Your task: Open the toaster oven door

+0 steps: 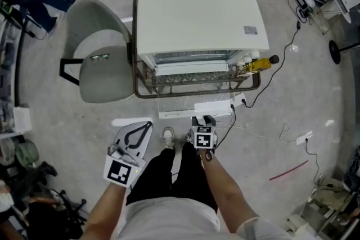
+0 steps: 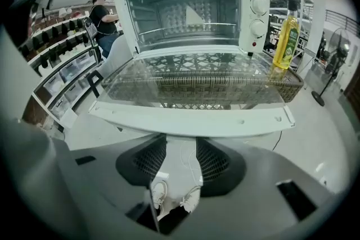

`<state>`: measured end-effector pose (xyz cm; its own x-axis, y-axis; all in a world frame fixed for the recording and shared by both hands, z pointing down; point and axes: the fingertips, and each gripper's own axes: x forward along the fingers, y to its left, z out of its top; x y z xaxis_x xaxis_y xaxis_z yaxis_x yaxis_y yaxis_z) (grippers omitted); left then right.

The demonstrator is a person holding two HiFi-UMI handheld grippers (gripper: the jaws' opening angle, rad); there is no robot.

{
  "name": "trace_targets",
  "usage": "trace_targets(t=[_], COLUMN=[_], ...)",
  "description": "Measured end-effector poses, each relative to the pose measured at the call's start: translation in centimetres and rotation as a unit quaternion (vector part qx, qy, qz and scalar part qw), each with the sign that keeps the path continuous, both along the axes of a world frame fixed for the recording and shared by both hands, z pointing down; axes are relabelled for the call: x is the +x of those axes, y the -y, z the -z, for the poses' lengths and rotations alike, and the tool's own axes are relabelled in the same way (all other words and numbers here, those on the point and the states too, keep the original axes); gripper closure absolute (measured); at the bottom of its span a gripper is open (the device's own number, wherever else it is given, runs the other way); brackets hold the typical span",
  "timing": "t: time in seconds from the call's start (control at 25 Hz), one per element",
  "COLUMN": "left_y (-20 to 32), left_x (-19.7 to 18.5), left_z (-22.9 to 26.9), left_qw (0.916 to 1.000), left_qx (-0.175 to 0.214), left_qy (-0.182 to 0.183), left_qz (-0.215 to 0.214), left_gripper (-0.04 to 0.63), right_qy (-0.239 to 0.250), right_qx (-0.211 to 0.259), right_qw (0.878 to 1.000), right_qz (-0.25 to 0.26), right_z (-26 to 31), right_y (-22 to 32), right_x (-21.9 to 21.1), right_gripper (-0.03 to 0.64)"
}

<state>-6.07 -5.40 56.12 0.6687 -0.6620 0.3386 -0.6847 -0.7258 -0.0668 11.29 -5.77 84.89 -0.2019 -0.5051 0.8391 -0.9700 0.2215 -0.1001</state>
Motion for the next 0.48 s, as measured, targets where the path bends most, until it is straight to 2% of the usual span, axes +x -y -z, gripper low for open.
trace_targets(t=[0.24,0.48], left_y=[0.2,0.5], left_x=[-0.2,0.9], left_z=[-0.4,-0.8], left_qw=[0.9999,0.9999], left_qx=[-0.01,-0.005], left_qy=[-0.007,-0.011], left_qz=[0.011,0.002], left_gripper=[0.578,0.579], right_qy=[-0.011,-0.016], right_qx=[-0.029,-0.037], right_qw=[0.999,0.999], right_qz=[0.023,0.035], right_z=[-1.5,-1.9], right_y=[-0.5,-1.4], right_x=[0.7,0.8], right_gripper=[0.434,0.433])
